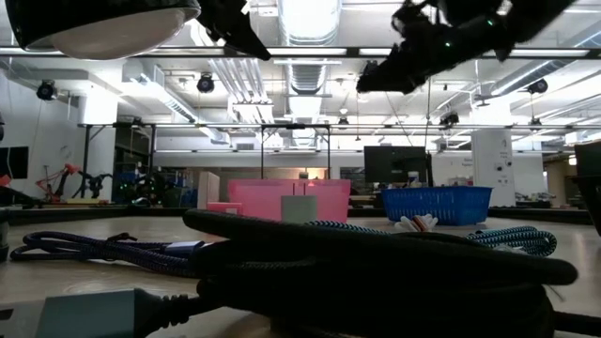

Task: Pick and place items into bin
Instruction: Put the card reader box into the blue bin

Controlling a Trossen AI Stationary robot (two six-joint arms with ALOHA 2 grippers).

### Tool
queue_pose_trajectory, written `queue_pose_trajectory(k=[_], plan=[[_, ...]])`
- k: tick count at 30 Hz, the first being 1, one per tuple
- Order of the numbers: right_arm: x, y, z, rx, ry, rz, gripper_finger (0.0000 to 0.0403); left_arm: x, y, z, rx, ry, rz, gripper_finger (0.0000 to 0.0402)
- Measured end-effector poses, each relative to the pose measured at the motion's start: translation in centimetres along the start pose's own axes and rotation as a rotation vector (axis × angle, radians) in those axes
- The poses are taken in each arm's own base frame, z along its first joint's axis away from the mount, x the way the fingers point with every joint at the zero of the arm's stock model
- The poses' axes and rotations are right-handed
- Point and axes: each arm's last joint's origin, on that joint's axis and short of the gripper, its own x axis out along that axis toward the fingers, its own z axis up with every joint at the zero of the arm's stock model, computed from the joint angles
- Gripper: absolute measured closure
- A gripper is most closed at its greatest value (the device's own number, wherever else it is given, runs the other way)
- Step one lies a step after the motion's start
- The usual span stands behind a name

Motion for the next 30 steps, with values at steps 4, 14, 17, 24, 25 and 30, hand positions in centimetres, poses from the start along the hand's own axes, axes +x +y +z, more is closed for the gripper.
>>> queue_pose_trajectory(k=[4,14,17,24,25,30], plan=[[-0.5,0.6,-1.9,-0.025,-0.181,0.097,0.0296,0.0,0.0,0.0,-0.001,-0.003,0.001,0.0319],[-0.8,1.2,-5.0,-0.142,-0.285,0.092,0.0305,0.0,0.3,0.0,-0.153,0.009,0.069,0.0319],[-0.8,1.2,-5.3,-0.177,-0.279,0.089,0.0308,0.0,1.0,-0.3,-0.272,0.047,0.15,0.0317],[-0.8,1.1,-4.8,-0.23,-0.291,0.079,0.0308,-0.2,3.2,-1.8,-0.572,0.192,0.244,0.0251],[-0.7,1.1,-4.7,-0.229,-0.293,0.078,0.0307,-0.2,3.4,-2.1,-0.619,0.213,0.259,0.0239],[-0.7,1.1,-4.6,-0.215,-0.296,0.079,0.0311,0.2,3.8,-3.2,-0.83,0.244,0.276,0.0205]])
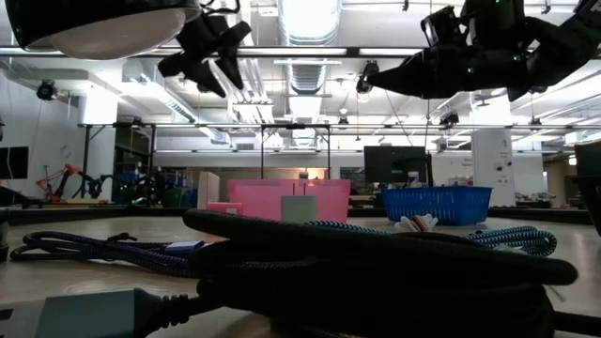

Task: Pick and place items into bin
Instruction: Put the card reader box into the blue bin

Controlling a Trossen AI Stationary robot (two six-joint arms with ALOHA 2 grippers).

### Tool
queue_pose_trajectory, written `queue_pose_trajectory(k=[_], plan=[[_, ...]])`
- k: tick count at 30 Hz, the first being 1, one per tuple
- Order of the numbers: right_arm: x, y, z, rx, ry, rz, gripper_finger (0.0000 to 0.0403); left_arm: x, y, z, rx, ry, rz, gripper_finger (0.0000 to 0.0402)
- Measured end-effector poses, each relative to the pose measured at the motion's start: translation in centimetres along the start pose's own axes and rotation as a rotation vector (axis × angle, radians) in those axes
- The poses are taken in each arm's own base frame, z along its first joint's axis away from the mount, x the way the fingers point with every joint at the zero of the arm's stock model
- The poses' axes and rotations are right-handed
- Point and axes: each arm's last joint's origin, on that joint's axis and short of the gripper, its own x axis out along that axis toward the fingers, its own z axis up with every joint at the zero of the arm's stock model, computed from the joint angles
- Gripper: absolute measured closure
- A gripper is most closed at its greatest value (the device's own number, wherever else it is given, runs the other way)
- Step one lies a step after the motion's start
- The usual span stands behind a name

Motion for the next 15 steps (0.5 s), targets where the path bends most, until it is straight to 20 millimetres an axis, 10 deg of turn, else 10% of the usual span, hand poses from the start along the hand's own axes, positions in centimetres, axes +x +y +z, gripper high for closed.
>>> queue_pose_trajectory(k=[15], plan=[[-0.1,0.2,-0.6,0.013,0.06,0.021,0.0317,6.2,-0.6,-2.9,0.083,0.143,0.181,0.0203]])
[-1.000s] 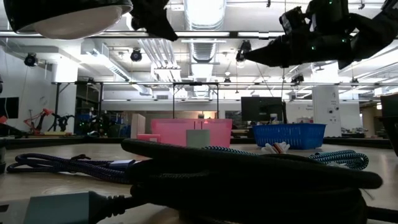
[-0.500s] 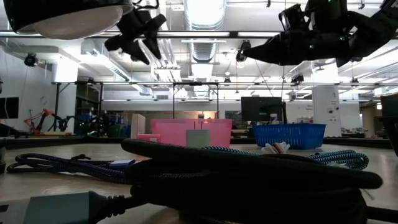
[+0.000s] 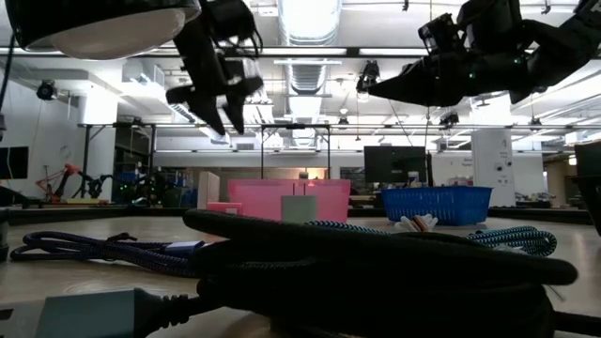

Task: Pick and place items into bin
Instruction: Put the card reader box into the blue bin

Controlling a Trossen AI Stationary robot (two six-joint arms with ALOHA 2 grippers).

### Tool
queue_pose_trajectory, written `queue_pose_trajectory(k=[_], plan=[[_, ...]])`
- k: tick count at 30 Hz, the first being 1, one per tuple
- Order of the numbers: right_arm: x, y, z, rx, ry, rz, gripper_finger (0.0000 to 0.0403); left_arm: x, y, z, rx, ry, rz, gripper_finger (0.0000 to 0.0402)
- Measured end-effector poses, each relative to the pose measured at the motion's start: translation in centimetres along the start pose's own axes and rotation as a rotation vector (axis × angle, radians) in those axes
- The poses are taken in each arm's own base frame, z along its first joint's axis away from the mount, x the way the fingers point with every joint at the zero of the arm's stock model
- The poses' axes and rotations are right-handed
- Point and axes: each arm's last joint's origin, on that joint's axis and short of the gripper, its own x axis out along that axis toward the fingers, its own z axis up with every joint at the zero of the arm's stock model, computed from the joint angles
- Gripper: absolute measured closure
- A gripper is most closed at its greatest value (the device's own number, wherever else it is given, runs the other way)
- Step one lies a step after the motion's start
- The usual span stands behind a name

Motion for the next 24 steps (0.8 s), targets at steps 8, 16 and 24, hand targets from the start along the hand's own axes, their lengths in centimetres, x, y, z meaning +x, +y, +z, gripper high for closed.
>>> queue_pose_trajectory(k=[8,16,24], plan=[[0.0,0.0,0.0,0.0,0.0,0.0,0.0318,3.4,-0.6,-0.6,0.06,0.154,0.015,0.0203],[0.0,0.0,0.0,-0.003,0.0,0.0,0.0328,3.7,-0.7,-0.3,0.085,0.227,0.078,0.0203],[0.0,0.0,-0.1,-0.002,0.005,0.001,0.0322,4.0,0.2,-1.2,0.033,0.311,0.182,0.0203]])
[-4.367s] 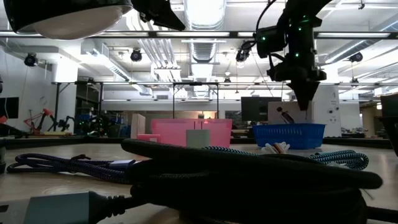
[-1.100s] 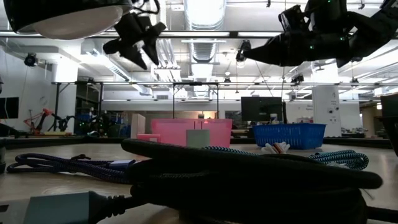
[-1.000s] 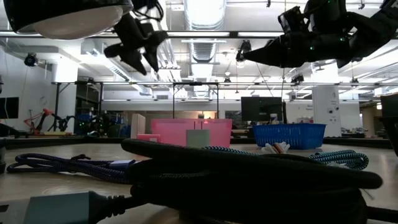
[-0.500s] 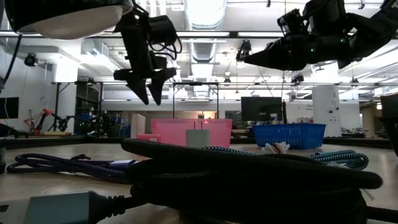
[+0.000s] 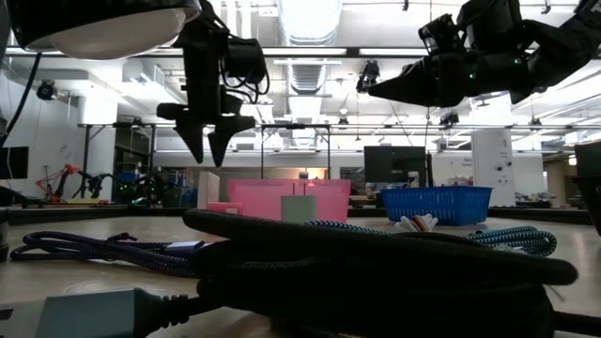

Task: Pick and place items into bin
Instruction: Put the card reader box into the blue bin

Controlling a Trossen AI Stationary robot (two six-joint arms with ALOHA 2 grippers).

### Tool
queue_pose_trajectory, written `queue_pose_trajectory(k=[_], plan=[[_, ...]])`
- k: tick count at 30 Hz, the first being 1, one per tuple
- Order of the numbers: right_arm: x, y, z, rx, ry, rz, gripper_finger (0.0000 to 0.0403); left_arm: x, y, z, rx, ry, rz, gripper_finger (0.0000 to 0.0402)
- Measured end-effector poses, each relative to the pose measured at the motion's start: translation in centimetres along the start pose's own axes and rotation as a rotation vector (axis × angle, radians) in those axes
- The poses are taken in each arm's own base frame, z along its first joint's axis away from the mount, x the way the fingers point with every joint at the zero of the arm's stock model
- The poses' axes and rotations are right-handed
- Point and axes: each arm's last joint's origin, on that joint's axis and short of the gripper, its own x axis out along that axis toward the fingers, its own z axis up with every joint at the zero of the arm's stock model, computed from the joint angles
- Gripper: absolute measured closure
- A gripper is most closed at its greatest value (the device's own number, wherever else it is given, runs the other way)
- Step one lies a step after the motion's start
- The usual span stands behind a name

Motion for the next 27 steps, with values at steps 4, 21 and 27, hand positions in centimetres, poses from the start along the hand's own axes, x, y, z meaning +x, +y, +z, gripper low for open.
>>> queue_pose_trajectory(k=[4,21,27], plan=[[0.0,0.0,-0.01,0.0,0.001,0.0,0.0321,0.11,-0.18,0.02,-0.014,0.014,-0.023,0.0203],[0.0,0.06,-0.16,0.002,0.015,0.006,0.0325,0.61,0.27,0.23,-0.033,0.073,-0.079,0.0203],[0.0,0.06,-0.16,0.002,0.015,0.005,0.0325,0.88,0.58,0.4,-0.039,0.087,-0.091,0.0203]])
